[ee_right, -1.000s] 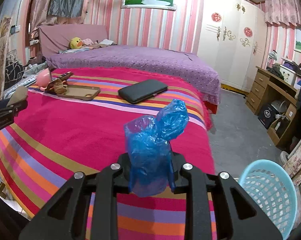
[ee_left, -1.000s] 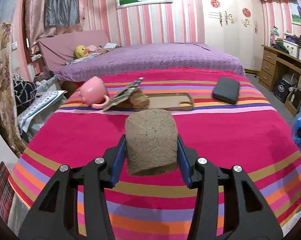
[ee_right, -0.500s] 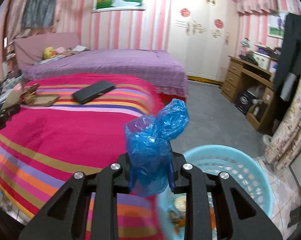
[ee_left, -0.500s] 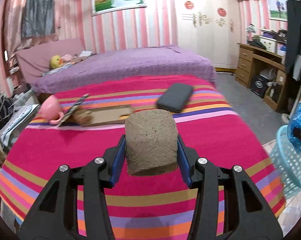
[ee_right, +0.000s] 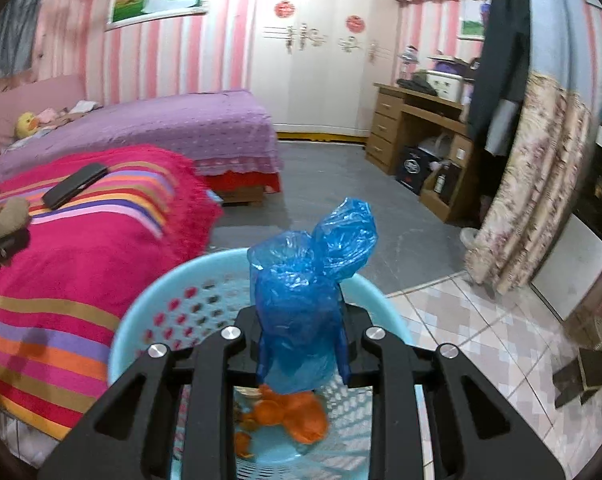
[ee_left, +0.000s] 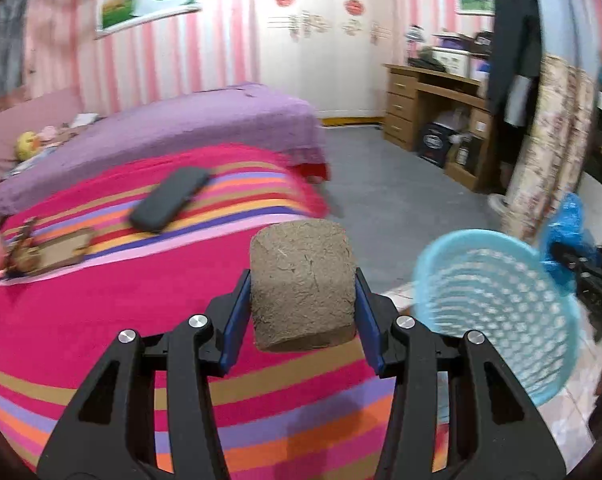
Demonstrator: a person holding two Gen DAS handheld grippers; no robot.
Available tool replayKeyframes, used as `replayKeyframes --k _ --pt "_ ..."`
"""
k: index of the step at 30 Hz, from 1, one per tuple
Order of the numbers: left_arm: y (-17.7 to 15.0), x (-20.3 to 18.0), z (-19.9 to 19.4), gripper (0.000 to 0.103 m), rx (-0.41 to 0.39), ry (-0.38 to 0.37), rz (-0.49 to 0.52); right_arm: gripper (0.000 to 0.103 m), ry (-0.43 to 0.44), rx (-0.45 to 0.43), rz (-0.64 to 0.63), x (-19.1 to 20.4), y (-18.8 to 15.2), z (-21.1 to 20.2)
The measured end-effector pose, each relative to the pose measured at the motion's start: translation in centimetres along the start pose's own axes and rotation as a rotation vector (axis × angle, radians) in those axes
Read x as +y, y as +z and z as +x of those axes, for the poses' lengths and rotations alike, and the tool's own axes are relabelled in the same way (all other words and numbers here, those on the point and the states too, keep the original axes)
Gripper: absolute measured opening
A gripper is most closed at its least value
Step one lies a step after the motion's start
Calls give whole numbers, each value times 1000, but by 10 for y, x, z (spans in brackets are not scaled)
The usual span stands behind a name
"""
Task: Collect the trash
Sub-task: 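Carry the paper roll and blue bag over the light-blue basket and open both grippers, then withdraw both open grippers from above the basket back over the bed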
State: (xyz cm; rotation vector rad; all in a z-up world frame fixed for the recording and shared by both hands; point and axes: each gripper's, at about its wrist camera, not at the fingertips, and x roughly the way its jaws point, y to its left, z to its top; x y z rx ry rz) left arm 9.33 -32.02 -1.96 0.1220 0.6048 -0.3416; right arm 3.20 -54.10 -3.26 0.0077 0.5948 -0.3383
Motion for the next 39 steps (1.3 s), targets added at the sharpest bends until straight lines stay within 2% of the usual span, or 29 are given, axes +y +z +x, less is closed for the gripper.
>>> replayKeyframes --k 5,10,11,12,13,17,20,26,27,28,29,30,33,39 --pt "4 -66 14 47 17 -102 70 26 -31 3 45 -31 -9 0" --pt "-1 -106 28 52 72 -161 114 25 -56 -2 91 -53 -17 -4" --pt "-3 -111 33 60 79 -156 127 25 -56 -2 104 -57 -19 -4" --pt "-4 -115 39 82 100 -158 141 25 -56 -1 112 -59 -20 -4" --pt "-5 -115 43 95 119 -148 144 26 -57 0 118 -61 -21 -4" --pt "-5 -97 51 94 120 -146 120 26 -40 9 116 -62 -24 -3" --pt "-7 -70 50 97 89 -91 113 26 -17 2 90 -50 -22 -6" --pt "-1 -27 44 97 76 -18 68 28 34 -6 95 -32 -18 1" --pt "0 -23 44 97 75 -13 61 33 33 -8 93 -28 -17 3" --pt "1 -16 42 97 74 -6 50 61 28 -10 89 -24 -17 6" --pt "1 -13 41 97 74 -2 42 95 16 -8 93 -20 -18 10" --pt "1 -8 39 97 74 4 35 98 -4 8 98 -16 -19 15" --pt "0 6 27 97 62 21 35 98 -21 46 92 -9 -19 18" --pt "-2 49 -10 97 19 61 12 98 -37 -15 83 21 -8 -3"
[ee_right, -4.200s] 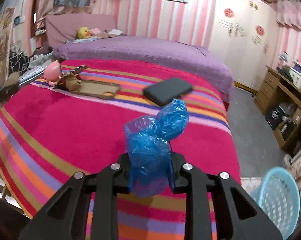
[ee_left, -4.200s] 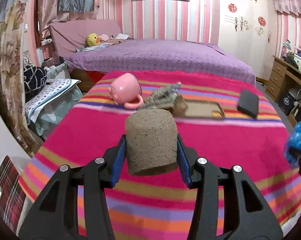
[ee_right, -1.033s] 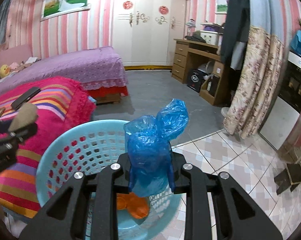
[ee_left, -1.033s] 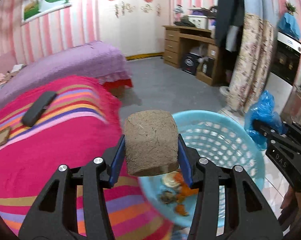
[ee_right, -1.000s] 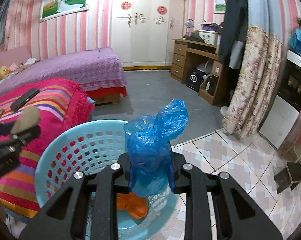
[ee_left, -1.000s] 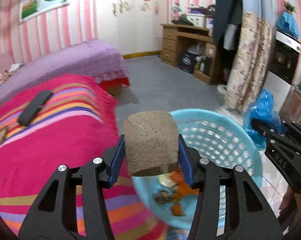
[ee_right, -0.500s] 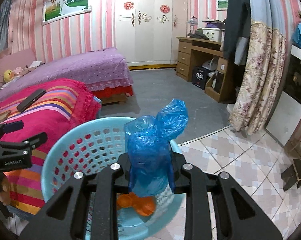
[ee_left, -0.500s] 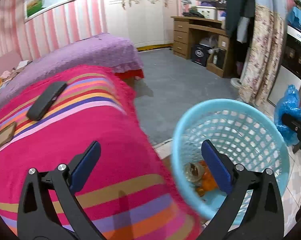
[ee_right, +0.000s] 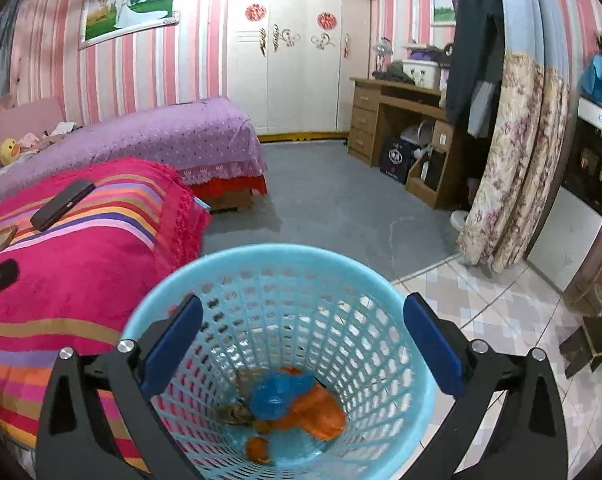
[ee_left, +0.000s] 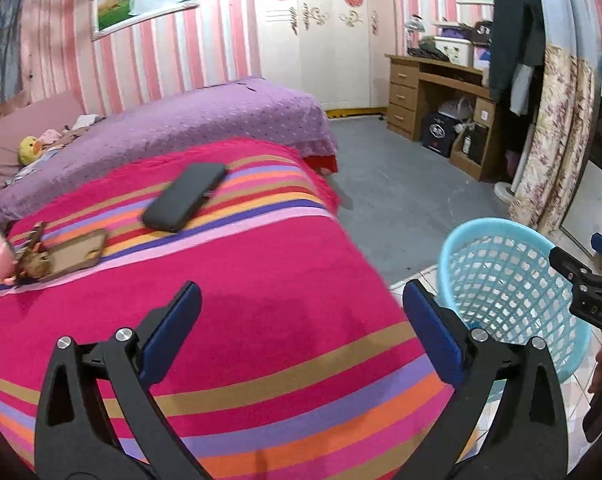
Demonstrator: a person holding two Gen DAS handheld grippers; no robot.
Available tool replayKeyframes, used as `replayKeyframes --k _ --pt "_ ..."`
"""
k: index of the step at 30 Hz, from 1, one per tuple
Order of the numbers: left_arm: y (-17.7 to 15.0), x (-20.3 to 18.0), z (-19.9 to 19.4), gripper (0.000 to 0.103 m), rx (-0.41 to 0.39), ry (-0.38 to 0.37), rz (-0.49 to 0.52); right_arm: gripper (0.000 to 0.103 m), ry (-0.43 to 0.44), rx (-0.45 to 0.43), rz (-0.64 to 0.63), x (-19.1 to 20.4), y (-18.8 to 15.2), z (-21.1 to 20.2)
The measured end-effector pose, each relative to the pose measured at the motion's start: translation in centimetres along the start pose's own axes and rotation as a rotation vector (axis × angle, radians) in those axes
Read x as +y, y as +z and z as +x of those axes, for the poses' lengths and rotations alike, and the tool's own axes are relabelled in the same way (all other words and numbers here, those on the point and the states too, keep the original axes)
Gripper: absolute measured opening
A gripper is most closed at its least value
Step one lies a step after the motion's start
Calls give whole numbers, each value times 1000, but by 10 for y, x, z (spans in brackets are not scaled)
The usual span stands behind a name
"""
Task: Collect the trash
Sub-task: 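Withdraw both open grippers from above the basket back over the bed, then grasp the patterned booklet with the left gripper while the right gripper grasps the crumpled brown paper bag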
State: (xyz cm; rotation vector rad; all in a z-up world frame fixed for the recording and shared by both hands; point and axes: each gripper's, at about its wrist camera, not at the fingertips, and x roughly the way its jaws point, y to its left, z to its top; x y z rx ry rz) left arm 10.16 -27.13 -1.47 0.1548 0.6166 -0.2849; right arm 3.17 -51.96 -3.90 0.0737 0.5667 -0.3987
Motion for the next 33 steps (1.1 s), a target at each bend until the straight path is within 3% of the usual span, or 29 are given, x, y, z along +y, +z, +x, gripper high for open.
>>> replayKeyframes --k 8,12,20,26,30,33 --pt "-3 108 -32 97 -16 121 -76 98 108 -16 -33 74 12 -14" --pt "-11 174 -36 97 -2 234 -81 98 174 -17 -83 124 16 -18" --pt "-29 280 -17 97 69 351 -164 98 294 11 -166 213 15 -13" --pt "-32 336 5 96 105 380 -220 98 324 -4 -271 280 22 -7" --pt "-28 364 32 80 142 370 -214 98 341 9 -288 303 25 4" --pt "-23 376 48 76 145 318 -237 98 354 8 -273 308 23 10"
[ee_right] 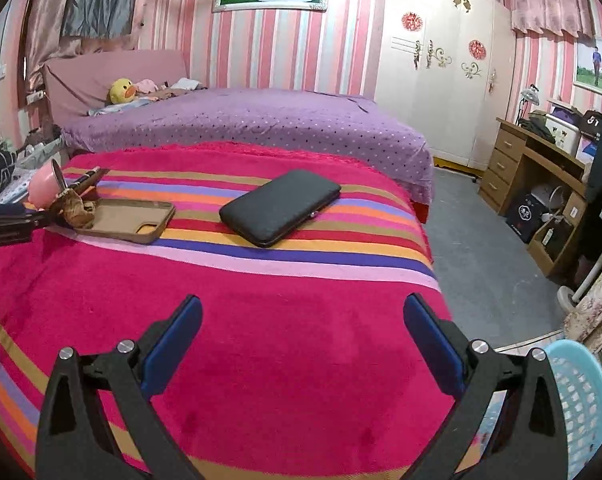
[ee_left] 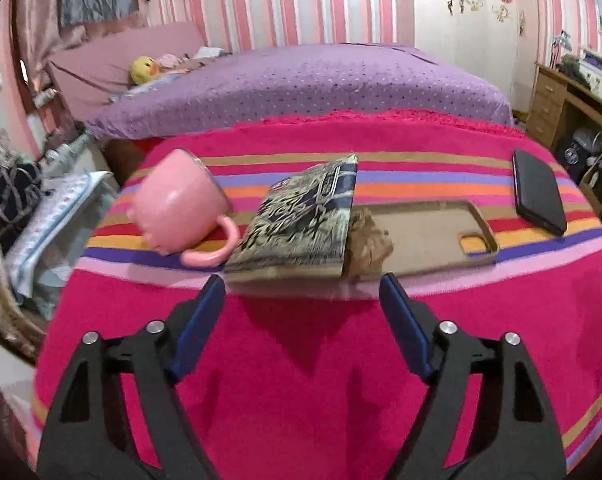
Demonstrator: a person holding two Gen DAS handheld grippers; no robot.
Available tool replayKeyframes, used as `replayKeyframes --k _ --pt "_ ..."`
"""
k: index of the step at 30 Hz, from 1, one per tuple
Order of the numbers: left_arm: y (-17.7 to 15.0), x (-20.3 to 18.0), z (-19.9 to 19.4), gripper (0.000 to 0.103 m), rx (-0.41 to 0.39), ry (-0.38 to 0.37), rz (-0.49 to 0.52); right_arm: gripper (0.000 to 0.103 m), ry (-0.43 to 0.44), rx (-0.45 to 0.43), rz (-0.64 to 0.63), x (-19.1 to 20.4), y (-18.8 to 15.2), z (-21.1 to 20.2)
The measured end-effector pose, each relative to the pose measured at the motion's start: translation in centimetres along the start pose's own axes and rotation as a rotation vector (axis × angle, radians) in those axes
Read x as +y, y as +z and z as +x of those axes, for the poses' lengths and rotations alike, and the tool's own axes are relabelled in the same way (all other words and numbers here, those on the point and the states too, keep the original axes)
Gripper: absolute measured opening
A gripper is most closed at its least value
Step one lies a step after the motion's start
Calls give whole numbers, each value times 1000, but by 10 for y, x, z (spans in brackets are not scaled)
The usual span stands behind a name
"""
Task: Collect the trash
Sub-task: 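Grasp the patterned booklet with the left gripper while the right gripper grasps the crumpled brown paper bag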
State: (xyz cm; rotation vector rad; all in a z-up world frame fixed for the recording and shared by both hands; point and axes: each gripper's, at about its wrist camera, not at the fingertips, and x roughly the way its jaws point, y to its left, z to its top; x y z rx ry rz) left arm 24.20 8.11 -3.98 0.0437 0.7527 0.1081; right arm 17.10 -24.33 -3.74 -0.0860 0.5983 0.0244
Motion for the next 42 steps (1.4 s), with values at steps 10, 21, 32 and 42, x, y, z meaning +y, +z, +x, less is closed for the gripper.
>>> replayKeyframes --k 10,21,32,42 --pt "7 13 -2 0 -20 -65 -6 97 0 36 -48 13 -8 10" --pt "-10 90 -92 0 -126 29 -159 97 52 9 -114 48 -4 -4" --pt "-43 149 -106 0 -126 106 -276 97 174 -10 -217 141 25 10" --pt "-46 163 -81 0 -78 112 -280 78 275 19 -281 243 76 82"
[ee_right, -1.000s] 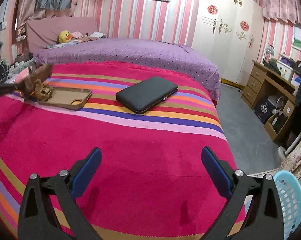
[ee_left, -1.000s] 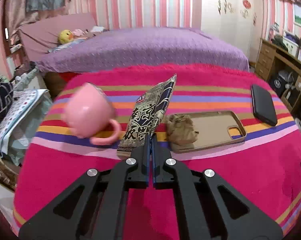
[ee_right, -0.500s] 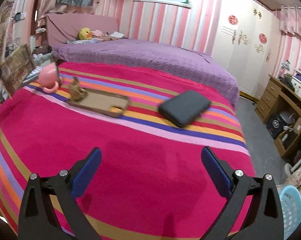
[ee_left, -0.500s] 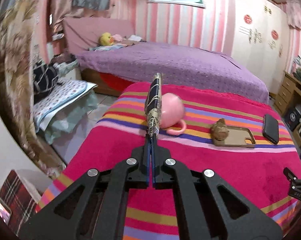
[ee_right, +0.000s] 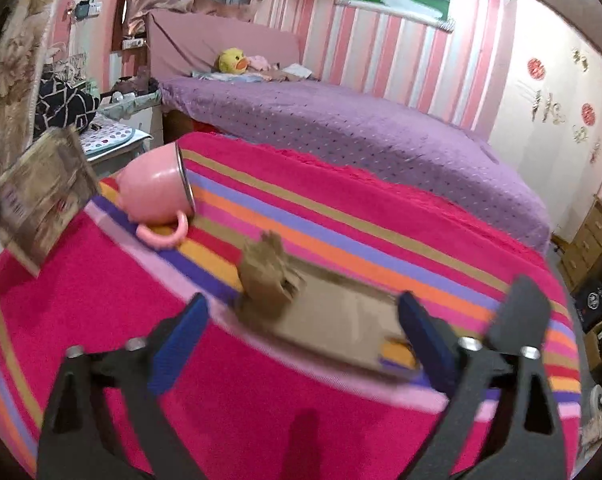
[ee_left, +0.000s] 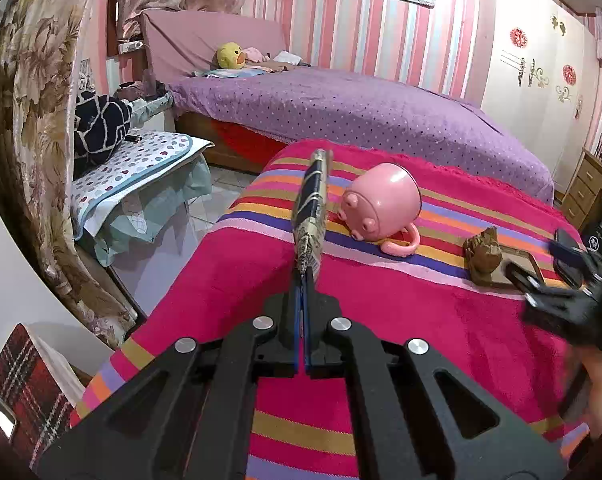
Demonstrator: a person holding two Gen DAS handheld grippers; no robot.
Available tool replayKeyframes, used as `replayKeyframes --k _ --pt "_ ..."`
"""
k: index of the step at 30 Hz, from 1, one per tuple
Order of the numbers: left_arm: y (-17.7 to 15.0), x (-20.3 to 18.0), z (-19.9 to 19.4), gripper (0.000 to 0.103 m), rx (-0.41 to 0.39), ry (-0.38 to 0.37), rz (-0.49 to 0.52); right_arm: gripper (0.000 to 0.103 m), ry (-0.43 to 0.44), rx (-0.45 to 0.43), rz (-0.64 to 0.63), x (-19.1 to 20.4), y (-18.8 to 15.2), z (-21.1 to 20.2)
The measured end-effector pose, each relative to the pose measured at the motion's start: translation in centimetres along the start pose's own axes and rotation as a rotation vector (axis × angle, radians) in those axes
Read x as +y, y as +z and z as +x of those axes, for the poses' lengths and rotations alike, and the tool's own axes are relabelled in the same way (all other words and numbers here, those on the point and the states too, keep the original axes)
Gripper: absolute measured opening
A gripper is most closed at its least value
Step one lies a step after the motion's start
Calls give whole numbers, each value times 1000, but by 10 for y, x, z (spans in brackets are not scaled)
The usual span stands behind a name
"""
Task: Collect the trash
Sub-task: 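Grasp the patterned booklet with the left gripper while the right gripper grasps the crumpled brown paper bag, then carry the booklet and brown paper bag over the light-blue basket and open both grippers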
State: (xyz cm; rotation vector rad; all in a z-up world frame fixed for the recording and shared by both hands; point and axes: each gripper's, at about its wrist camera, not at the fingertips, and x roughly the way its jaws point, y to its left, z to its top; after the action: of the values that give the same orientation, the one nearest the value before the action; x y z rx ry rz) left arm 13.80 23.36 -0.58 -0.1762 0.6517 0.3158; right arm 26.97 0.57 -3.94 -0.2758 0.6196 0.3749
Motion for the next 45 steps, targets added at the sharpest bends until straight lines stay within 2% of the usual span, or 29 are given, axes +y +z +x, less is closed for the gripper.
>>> replayKeyframes --k 3,4,6,9,13,16,20,26,31,36,41,45 --pt "0 2 1 0 2 2 -6 56 30 72 16 2 10 35" --pt "0 2 2 0 3 1 -5 42 63 109 29 1 10 48" --pt "0 -1 2 0 1 -1 0 40 102 133 47 -3 6 56" --pt "0 -7 -1 0 -5 -9 15 40 86 54 51 -17 2 30" --pt "0 -19 -10 0 -19 -35 25 40 51 -10 77 -44 -11 -17" --pt "-2 -35 -22 0 -34 -69 46 40 19 -29 87 -66 -24 -51" --pt "-6 -69 -39 0 -56 -126 88 40 -55 -35 97 -103 -58 -104" --pt "-23 -141 -60 0 -73 -206 178 40 -184 -23 156 -167 -120 -178" --pt "-46 -204 -78 0 -61 -300 243 40 -259 -21 220 -207 -167 -217" --pt "-71 -264 -98 0 -45 -394 294 40 -280 -46 279 -242 -185 -236" --pt "-101 -342 -132 0 -58 -498 376 40 -372 -47 323 -287 -206 -261" --pt "-123 -409 -152 0 -8 -629 418 40 -466 -33 392 -334 -237 -286"
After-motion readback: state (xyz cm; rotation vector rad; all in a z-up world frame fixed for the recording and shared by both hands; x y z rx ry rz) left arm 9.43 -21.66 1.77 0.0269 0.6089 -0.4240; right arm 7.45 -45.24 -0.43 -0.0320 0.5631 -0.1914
